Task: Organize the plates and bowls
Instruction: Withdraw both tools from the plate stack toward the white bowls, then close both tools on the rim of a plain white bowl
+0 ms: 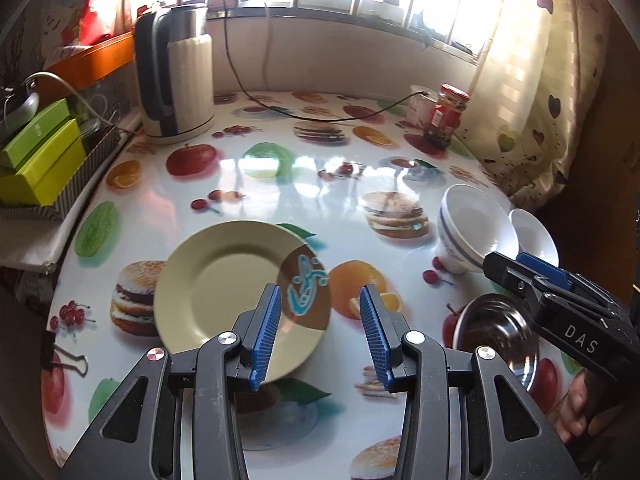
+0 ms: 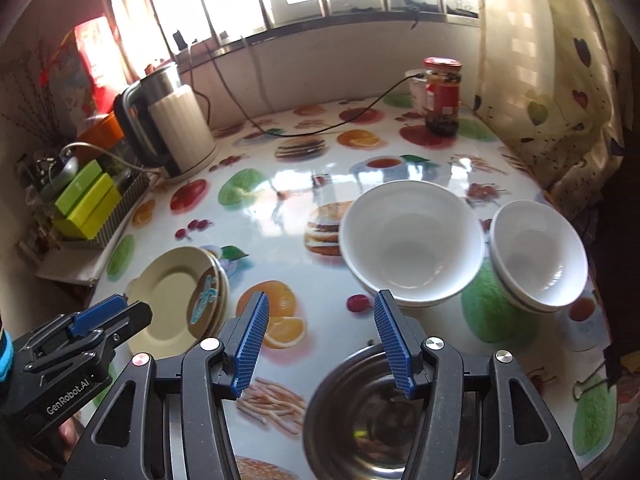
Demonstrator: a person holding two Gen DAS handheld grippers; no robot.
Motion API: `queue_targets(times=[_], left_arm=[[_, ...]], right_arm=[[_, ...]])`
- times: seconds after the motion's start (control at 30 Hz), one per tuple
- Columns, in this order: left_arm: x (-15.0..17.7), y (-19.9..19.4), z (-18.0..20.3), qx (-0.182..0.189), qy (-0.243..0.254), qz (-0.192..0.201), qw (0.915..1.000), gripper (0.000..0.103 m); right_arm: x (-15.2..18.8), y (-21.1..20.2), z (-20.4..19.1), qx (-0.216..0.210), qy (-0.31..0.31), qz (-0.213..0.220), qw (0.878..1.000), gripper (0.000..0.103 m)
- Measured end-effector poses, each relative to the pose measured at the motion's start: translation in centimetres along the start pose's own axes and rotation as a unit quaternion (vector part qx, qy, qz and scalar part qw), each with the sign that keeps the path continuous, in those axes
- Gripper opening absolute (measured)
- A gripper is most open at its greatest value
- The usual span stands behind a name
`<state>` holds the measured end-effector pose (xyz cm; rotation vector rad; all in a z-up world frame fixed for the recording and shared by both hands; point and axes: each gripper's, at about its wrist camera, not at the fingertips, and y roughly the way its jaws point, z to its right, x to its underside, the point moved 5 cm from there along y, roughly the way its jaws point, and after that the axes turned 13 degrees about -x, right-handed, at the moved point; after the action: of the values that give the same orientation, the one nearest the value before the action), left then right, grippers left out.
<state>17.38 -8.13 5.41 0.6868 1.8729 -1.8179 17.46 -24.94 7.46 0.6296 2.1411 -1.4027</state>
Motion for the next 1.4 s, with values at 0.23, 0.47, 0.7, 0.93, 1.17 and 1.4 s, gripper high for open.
queue_targets(times=[0.23,0.47,0.7,0.93,1.17,1.4], left_arm=[[-0.9,-0.1,2.8,0.015,0.020,0.012,0.9996,0.042],[-1.4,0.0,5.3,0.037,0.035,0.010,0.9987,0.042],[-2.0,0.5,7.2,0.066,0.040,0.007,0.9970,0.042],[-2.8,1.3,8.4,0.087,0.037,-0.004,0.9955,0.042],[-3.7,2.6,9.6,0.090,0.041,-0.012,0.9950,0.042],[-4.6,4.1,10.6,0.100,0.040,-0.023,0.9939,0.042]], right_arm=[[-0.3,-2.3,2.8,0.031,0.013,0.024,0.999,0.055],[-0.5,-4.0,5.1,0.048,0.033,0.041,0.997,0.055],[-0.4,-4.9,7.1,0.057,0.047,0.049,0.996,0.055],[-0.9,-5.4,8.8,0.057,0.055,0.058,0.995,0.055],[-0.9,-4.6,10.1,0.051,0.064,0.057,0.995,0.055],[-1.3,-3.0,10.2,0.030,0.054,0.046,0.997,0.055]])
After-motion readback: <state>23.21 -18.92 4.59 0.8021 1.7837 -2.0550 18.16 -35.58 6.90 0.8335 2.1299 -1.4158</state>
